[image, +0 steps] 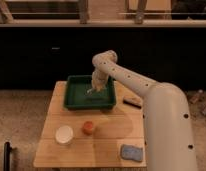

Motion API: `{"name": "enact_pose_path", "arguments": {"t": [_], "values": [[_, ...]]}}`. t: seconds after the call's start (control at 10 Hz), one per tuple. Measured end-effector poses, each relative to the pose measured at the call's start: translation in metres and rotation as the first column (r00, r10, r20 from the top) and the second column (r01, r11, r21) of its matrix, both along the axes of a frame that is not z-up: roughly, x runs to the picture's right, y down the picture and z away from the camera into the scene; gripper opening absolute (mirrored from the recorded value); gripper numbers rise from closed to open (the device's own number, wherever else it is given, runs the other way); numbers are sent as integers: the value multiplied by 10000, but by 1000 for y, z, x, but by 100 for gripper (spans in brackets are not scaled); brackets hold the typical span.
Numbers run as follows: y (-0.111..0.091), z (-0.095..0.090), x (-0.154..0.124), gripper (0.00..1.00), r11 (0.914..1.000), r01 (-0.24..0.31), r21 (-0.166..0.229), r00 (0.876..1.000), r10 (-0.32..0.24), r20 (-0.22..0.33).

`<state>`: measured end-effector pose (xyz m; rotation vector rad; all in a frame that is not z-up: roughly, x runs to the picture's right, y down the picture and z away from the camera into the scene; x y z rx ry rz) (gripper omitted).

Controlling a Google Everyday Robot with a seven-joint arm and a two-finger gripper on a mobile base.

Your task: Place towel in tray

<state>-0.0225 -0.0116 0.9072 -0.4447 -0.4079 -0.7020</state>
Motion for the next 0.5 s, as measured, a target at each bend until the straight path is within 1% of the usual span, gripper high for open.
{"name": "enact_pose_path", "arguments": {"t": [0.3, 0.4, 0.5], "values": [[1, 3, 7, 1, 9974, 711, -111, 9963, -705, 489], [2, 4, 6, 1, 9946, 1030, -163, 9915, -1013, 818], [4, 4, 3, 1, 9889, 1466, -254, 9816, -1422, 1274]]}}
